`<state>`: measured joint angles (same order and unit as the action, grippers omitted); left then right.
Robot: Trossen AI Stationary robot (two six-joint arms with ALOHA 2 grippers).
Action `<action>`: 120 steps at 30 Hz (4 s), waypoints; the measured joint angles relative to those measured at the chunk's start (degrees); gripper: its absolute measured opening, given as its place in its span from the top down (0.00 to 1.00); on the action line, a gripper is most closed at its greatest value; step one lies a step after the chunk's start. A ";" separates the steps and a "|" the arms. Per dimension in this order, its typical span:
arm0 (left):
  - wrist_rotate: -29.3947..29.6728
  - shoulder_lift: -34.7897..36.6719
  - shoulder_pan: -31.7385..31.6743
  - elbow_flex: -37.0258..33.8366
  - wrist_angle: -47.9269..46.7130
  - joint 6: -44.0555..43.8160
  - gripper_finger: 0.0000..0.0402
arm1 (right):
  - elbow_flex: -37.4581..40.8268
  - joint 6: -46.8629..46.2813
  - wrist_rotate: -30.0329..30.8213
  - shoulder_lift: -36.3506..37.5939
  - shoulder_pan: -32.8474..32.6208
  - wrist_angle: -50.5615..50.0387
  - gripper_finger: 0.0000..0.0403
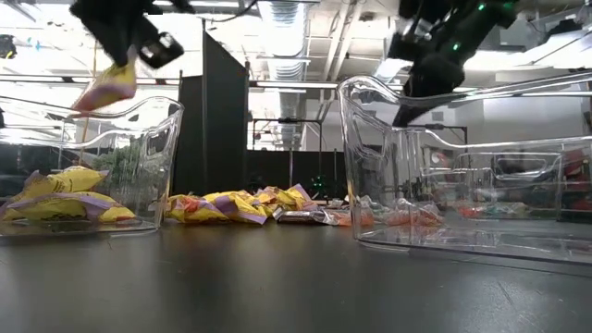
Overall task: Sort candy
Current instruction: Put the yellow candy in the bottom left transparent container, then put the blue candy in the top right transparent container
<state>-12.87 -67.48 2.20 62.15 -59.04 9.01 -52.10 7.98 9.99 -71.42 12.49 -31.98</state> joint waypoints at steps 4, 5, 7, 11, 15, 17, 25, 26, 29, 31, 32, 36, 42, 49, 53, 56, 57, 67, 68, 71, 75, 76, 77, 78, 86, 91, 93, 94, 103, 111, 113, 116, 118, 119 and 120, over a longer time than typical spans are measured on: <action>3.95 0.00 0.81 -5.46 3.26 -7.63 1.00 | -0.02 1.36 -4.29 -5.43 1.20 0.16 0.28; 5.33 0.00 0.81 -6.78 4.06 -9.80 0.98 | -0.20 1.58 -4.88 -6.67 1.38 0.13 0.28; 5.97 -0.02 0.79 -8.96 4.56 -12.58 0.95 | -1.00 2.41 -5.12 -9.22 2.01 0.39 0.28; 5.96 -0.02 0.81 -11.94 6.02 -15.17 0.80 | -3.86 4.38 -5.27 -14.19 3.71 0.97 0.28; 6.54 0.02 0.79 -12.22 7.36 -15.67 0.62 | -8.36 5.46 -5.25 -19.00 6.86 1.10 0.28; 6.32 0.00 0.81 -12.22 7.42 -14.55 0.54 | -10.68 5.93 -5.21 -21.30 8.60 1.08 0.28; 8.46 0.00 2.19 -12.22 7.82 -14.32 0.44 | -17.95 7.54 -5.32 -30.29 13.88 -6.08 0.28; 9.86 0.00 2.57 -12.22 7.87 -14.41 0.44 | -18.60 7.54 -5.34 -31.31 14.10 -6.47 0.28; 11.68 0.00 3.26 -12.22 7.88 -14.48 0.43 | -19.89 7.55 -5.38 -34.24 14.29 -6.72 0.28; 11.70 0.00 3.63 -12.22 7.95 -14.44 0.42 | -20.72 7.53 -5.41 -35.69 14.16 -6.40 0.28; 11.74 0.00 3.83 -12.22 8.01 -14.42 0.41 | -21.08 7.52 -5.44 -36.18 14.05 -6.40 0.28; 11.74 0.00 4.60 -12.22 8.06 -13.87 0.40 | -22.58 7.15 -5.50 -37.32 13.71 -5.82 0.28; 11.74 0.00 5.14 -12.22 11.48 -19.05 0.39 | -23.76 5.05 -5.50 -37.51 14.55 -5.23 0.28; 13.28 0.00 5.14 -12.22 11.65 -23.68 0.27 | -23.71 3.61 -5.48 -37.68 16.02 -6.62 0.28; 13.32 0.00 5.14 -12.22 11.42 -22.34 0.26 | -23.69 3.06 -5.48 -37.68 16.09 -6.67 0.28; 13.32 0.10 5.29 -12.22 11.29 -22.33 0.26 | -23.69 2.50 -5.48 -37.68 16.05 -6.78 0.28; 13.32 0.29 5.43 -12.22 11.24 -22.33 0.26 | -23.69 2.40 -5.48 -37.68 16.05 -6.84 0.28; 6.52 0.42 10.41 -10.58 12.64 -20.73 0.26 | -23.67 1.19 -5.45 -37.68 15.20 -8.05 0.28; 6.09 0.40 10.97 -10.77 13.28 -20.61 0.26 | -23.65 0.97 -5.45 -37.68 15.19 -8.09 0.28; 10.71 -0.11 11.49 -11.02 13.22 -21.91 0.26 | -23.65 0.15 -5.45 -37.68 15.21 -8.05 0.28; 12.88 -0.15 11.46 -11.96 12.33 -24.51 0.26 | -23.65 -0.59 -5.05 -37.68 15.50 -7.67 0.28; 12.78 -0.15 11.50 -12.12 12.60 -24.60 0.26 | -23.65 -0.66 -4.92 -37.68 15.55 -7.69 0.28; 12.67 -0.15 11.62 -12.40 12.85 -24.90 0.26 | -23.65 -0.86 -4.89 -37.68 15.64 -7.68 0.29; 12.70 -0.15 11.75 -12.65 12.79 -25.31 0.26 | -23.65 -1.32 -4.89 -37.68 15.83 -7.71 0.30; 12.70 -0.15 12.11 -13.73 13.93 -25.54 0.26 | -22.45 -2.15 -4.82 -37.68 15.63 -7.76 0.36; 12.72 -0.15 12.09 -13.73 14.04 -24.33 0.26 | -21.68 -2.18 -4.82 -37.68 15.68 -5.53 0.35; 12.99 -0.15 12.09 -13.73 14.05 -24.30 0.26 | -21.68 -2.20 -4.82 -37.68 15.90 -4.62 0.34; 13.18 -0.15 12.09 -13.73 14.04 -24.29 0.26 | -21.68 -2.20 -4.83 -37.68 16.03 -4.23 0.34; 13.44 -0.15 12.09 -13.73 14.04 -24.28 0.26 | -21.68 -2.16 -4.83 -37.68 16.59 -3.74 0.38; 15.24 -0.15 12.09 -13.73 14.04 -24.23 0.26 | -21.68 -2.02 -4.83 -37.68 16.59 -3.74 0.58; 15.44 -0.15 12.09 -13.73 14.04 -24.23 0.26 | -21.68 -1.96 -4.84 -37.68 16.59 -3.72 0.64; 15.44 -0.15 12.09 -13.73 14.04 -24.23 0.26 | -21.68 -1.96 -4.84 -37.68 16.59 -3.65 0.73; 15.44 -0.15 12.09 -13.73 14.04 -24.23 0.26 | -21.68 -1.96 -4.84 -37.68 16.59 -3.45 0.77; 15.44 -0.15 12.09 -13.73 14.04 -24.23 0.26 | -21.68 -1.95 -4.84 -37.68 16.59 -3.47 0.79; 15.44 -0.15 12.09 -13.73 14.04 -24.23 0.26 | -21.68 -1.94 -4.84 -37.68 16.59 -3.49 0.81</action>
<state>2.57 -67.64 14.28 48.42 -44.99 -15.22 -73.78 6.04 5.15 -109.10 29.08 -35.47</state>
